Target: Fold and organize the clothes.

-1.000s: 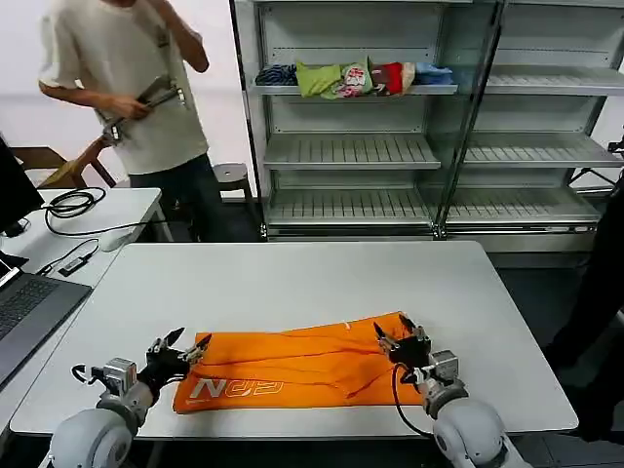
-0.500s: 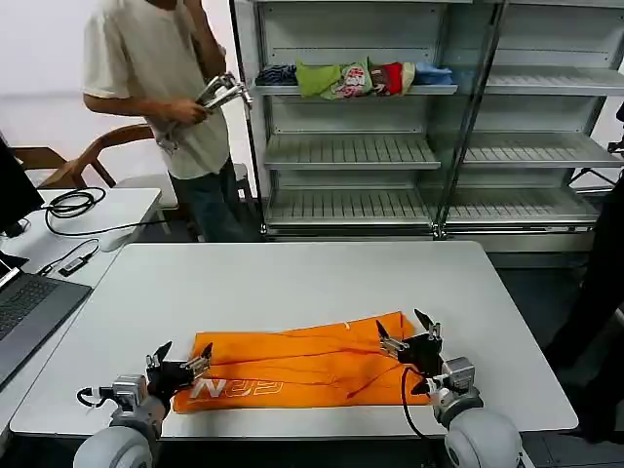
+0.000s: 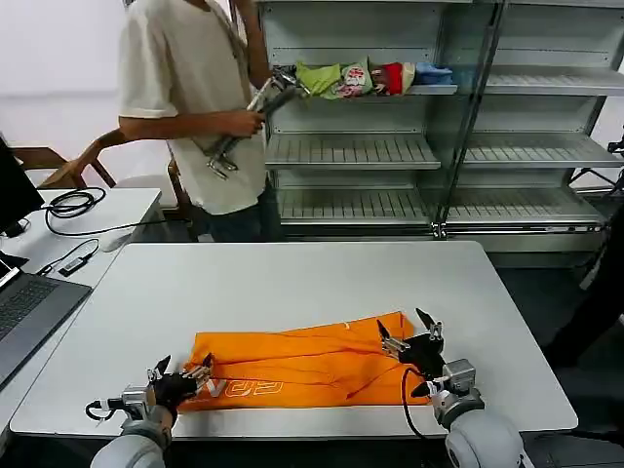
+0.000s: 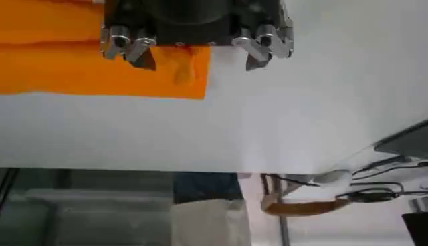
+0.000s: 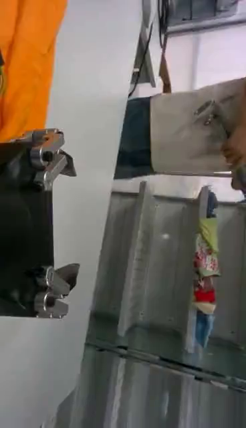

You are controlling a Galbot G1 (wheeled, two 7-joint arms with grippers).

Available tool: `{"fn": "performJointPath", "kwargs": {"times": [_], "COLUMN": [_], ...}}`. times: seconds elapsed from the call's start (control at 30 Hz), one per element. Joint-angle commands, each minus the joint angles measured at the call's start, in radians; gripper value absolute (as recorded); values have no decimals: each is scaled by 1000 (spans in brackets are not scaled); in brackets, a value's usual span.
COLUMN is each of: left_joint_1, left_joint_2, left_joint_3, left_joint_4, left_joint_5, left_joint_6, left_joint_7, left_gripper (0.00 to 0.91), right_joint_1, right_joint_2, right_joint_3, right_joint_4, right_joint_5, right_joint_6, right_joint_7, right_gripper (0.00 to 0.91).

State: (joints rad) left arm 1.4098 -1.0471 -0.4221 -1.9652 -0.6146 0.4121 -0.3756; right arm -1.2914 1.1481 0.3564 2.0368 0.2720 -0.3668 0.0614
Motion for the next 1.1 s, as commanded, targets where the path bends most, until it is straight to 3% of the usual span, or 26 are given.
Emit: {"fn": "performJointPath", "kwargs": {"times": [0.03, 0.63, 0.67, 0.7, 0.73, 1.1], "left_joint_1": [-16, -10, -8, -8, -7, 7], "left_joint_2": [-4, 3, 3, 2, 2, 2], "left_joint_3": [28, 49, 49, 50, 51, 71], "left_joint_4": [22, 29, 27, 27, 26, 20], "left_joint_5": [-2, 27, 28, 28, 29, 63], "left_joint_6": [-3, 2, 3, 2, 2, -1], "left_joint_7": [-46, -41, -40, -40, -39, -24], "left_gripper": [907, 907, 615, 262, 20, 20], "right_joint_1": [-5, 8, 9, 9, 9, 5], "right_joint_2": [1, 5, 5, 5, 6, 3], "right_joint_3": [5, 1, 1, 1, 1, 3], "right_joint_4": [5, -16, -17, -17, -17, -18], "right_joint_5": [-5, -7, -7, -7, -7, -6], "right_joint_6": [2, 2, 2, 2, 2, 3], "right_joint_7": [-1, -2, -2, -2, -2, -3], "right_gripper": [907, 907, 907, 907, 907, 907]}}
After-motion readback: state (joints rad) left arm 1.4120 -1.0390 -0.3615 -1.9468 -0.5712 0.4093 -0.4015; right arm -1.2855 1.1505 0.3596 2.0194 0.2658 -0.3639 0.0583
